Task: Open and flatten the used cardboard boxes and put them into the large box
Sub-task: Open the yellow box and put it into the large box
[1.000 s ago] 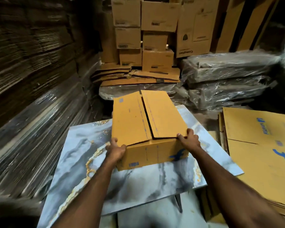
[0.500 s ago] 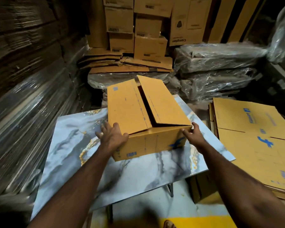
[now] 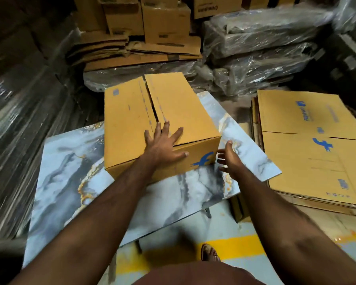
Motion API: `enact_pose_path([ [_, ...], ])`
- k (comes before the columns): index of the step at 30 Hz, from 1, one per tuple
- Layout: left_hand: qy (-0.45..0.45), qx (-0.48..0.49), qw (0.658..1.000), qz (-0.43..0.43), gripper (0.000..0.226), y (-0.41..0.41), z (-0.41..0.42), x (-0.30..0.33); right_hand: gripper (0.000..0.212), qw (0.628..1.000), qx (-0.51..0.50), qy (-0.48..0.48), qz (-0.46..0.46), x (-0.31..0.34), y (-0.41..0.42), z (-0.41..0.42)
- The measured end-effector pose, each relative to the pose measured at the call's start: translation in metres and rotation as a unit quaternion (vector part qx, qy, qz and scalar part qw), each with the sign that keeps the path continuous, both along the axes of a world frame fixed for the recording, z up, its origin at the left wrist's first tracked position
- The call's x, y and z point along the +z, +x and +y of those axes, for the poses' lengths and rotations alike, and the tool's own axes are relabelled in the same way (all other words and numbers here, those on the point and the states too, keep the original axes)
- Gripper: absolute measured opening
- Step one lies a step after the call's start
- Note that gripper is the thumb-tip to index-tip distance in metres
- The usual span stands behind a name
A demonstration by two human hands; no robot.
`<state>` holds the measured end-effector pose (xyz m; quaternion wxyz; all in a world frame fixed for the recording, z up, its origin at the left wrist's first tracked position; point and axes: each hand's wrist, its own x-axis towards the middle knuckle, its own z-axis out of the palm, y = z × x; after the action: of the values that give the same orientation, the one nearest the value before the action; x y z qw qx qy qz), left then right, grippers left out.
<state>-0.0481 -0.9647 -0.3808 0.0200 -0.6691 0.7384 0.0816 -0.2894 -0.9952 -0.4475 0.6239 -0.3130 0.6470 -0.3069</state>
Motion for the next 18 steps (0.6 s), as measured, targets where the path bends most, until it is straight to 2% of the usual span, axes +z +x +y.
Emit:
enact_pose_path([
  [3, -0.025, 0.003, 0.999, -0.035, 0.088, 0.013, 0.009, -0.028, 0.074, 0.999, -0.015, 0.018, -0.026, -0.013, 0.001, 0.0],
  [6, -0.055, -0.002, 0.998, -0.02, 0.083, 0.02, 0.008, -0.032, 0.064, 0.998, -0.029, 0.043, -0.043, -0.024, 0.009, 0.0],
  [9, -0.071, -0.006, 0.997, -0.011, 0.081, 0.023, 0.01, -0.034, 0.078, 0.997, -0.015, 0.03, -0.062, -0.029, 0.021, -0.003],
  [13, -0.075, -0.008, 0.997, 0.002, 0.081, 0.025, 0.012, -0.037, 0.071, 0.998, 0.001, 0.039, -0.051, -0.02, 0.033, -0.003],
  [16, -0.081, -0.007, 0.996, 0.027, 0.082, 0.036, 0.017, -0.037, 0.094, 0.996, -0.015, 0.068, -0.048, -0.02, 0.037, -0.01],
  [18, -0.086, -0.004, 0.995, 0.053, 0.082, 0.042, 0.021, -0.037, 0.093, 0.995, -0.016, 0.093, -0.042, -0.022, 0.04, -0.012],
])
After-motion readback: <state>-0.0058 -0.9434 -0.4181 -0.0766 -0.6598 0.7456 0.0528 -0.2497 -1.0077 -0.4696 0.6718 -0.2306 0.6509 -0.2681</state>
